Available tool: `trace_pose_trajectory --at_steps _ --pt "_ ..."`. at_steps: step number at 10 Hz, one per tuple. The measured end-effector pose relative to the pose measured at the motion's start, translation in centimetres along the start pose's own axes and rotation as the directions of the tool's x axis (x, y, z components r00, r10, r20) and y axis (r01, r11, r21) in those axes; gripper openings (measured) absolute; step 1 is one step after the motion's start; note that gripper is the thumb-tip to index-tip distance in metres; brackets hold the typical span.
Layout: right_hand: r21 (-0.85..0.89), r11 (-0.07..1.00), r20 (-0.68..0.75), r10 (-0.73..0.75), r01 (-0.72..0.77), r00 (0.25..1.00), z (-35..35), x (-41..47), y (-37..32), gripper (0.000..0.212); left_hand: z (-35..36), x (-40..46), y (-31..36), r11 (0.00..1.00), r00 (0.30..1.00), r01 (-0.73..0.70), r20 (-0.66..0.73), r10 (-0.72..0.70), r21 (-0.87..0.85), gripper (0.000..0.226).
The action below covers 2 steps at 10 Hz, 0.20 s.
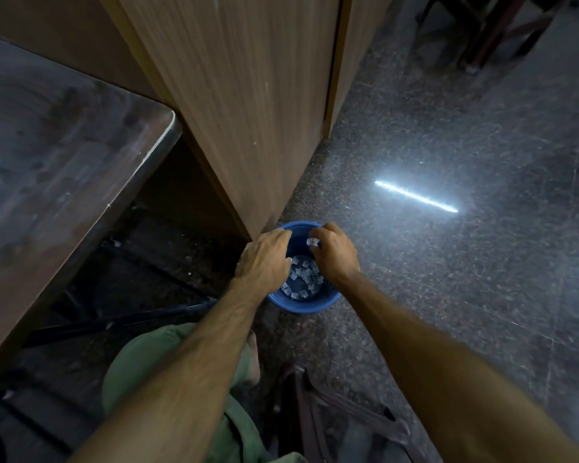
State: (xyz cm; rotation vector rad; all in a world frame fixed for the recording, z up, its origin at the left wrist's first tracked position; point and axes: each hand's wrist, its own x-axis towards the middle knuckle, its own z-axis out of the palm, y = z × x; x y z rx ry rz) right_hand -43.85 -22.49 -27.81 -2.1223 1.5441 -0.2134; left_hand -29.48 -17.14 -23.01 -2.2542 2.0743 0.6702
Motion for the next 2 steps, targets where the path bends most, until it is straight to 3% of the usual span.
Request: trace_pose_trajectory --at_steps 2 --pt "0.014 1.000 0.056 -0.015 0.015 0.998 0.45 -0.27 0.18 0.037 0.28 -0.49 -0.02 1.000 1.000 0.004 0.013 -0.004 -0.025 0.059"
